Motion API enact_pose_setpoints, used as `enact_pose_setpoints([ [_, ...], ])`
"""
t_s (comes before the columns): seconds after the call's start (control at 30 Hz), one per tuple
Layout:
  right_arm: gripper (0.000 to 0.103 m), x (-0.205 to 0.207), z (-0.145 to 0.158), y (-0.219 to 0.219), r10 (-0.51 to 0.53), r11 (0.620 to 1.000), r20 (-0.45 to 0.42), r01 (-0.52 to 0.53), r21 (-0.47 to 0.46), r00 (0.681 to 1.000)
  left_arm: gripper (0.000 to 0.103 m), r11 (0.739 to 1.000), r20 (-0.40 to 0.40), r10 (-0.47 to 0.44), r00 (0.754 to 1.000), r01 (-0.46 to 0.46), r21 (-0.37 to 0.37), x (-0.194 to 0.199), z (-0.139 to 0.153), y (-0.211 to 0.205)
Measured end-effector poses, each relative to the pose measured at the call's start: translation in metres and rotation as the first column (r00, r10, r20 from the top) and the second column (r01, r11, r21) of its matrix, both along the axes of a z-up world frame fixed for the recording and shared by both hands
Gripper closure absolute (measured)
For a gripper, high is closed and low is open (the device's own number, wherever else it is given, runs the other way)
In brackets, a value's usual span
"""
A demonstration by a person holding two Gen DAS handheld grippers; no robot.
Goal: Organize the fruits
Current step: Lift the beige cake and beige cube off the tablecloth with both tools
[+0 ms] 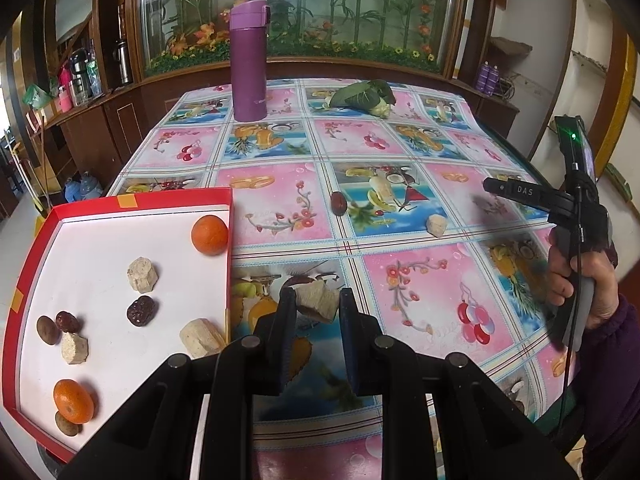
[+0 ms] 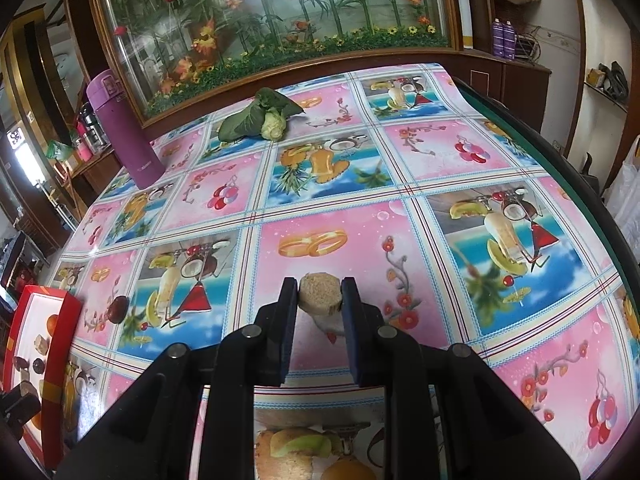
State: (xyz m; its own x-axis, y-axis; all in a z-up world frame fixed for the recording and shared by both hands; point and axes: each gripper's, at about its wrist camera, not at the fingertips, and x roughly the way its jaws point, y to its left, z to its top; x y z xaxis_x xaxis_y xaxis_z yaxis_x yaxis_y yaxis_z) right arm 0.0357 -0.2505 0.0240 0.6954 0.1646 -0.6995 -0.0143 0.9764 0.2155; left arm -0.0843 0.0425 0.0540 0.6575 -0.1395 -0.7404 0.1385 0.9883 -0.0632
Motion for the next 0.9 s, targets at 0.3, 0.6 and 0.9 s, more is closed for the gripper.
enact_pose_setpoints([
  [0.3, 0.079, -0.001, 0.000, -0.002, -0.014, 1.000, -0.001, 0.014, 0.002, 1.000, 0.082, 1.000, -0.027, -0.019, 0.999, 0.020, 0.015, 0.001, -0.007, -0.008],
  [0.6, 0.079, -0.001, -0.001, -0.003, -0.013, 1.000, -0.016, 0.013, 0.015, 1.000, 0.082, 0.999, -0.047, -0.026, 0.999, 0.028, 0.040, 0.006, -0.008, -0.016],
  [0.9, 0.079, -0.005, 0.006, -0.002, 0.005, 0.999, -0.006, -0.005, 0.035, 1.000, 0.082, 0.997, -0.067, -0.028, 0.997, 0.033, 0.069, 0.010, -0.013, -0.027],
])
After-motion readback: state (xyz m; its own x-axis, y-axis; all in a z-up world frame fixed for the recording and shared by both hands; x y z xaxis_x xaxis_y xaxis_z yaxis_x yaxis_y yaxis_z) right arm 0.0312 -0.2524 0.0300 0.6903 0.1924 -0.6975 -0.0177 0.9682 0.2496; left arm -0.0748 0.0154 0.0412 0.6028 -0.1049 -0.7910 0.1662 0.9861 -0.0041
